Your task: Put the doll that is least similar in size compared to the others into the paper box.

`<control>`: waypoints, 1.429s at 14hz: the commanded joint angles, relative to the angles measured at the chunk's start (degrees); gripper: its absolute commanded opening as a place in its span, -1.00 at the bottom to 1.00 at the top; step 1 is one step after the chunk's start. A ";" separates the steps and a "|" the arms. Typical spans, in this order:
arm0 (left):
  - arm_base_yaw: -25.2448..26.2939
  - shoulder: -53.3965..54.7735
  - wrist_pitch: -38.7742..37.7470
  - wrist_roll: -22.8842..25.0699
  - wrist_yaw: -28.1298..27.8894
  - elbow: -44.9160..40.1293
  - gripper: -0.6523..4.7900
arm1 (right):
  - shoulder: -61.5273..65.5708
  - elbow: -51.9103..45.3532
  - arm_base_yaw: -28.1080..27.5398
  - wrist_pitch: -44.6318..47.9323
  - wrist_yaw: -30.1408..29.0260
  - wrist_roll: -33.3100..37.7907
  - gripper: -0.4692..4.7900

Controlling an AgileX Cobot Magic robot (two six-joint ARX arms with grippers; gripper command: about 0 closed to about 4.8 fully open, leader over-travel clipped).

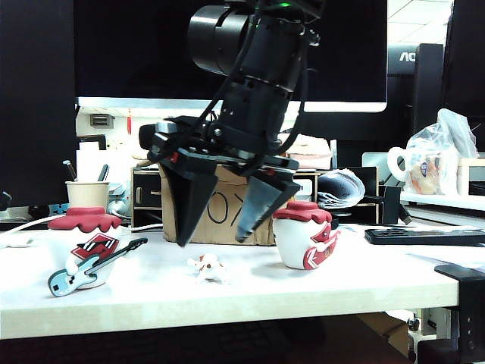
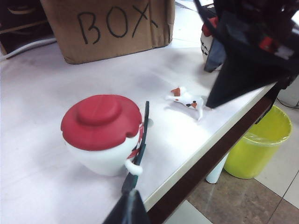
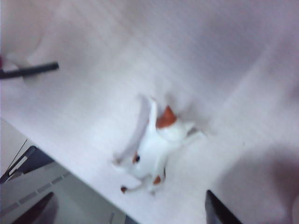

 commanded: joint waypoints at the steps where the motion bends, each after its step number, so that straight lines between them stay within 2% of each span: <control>1: -0.04 0.00 0.79 0.17 0.17 0.07 -0.78 | -0.13 0.31 0.02 3.45 0.81 0.17 0.51; 2: -0.04 0.00 0.76 0.17 0.17 0.04 -0.78 | -0.07 0.31 0.09 3.98 0.81 0.17 0.38; 7: -0.04 0.00 0.79 0.17 0.17 0.04 -0.78 | 1.22 0.26 0.50 3.96 0.87 0.42 0.38; 11: -0.04 0.00 0.79 0.17 0.17 0.07 -0.78 | 3.39 0.26 1.14 3.98 3.45 2.14 0.38; 20: -0.04 0.00 0.76 0.17 0.15 0.04 -0.78 | 5.86 0.26 1.46 6.19 3.41 4.90 0.37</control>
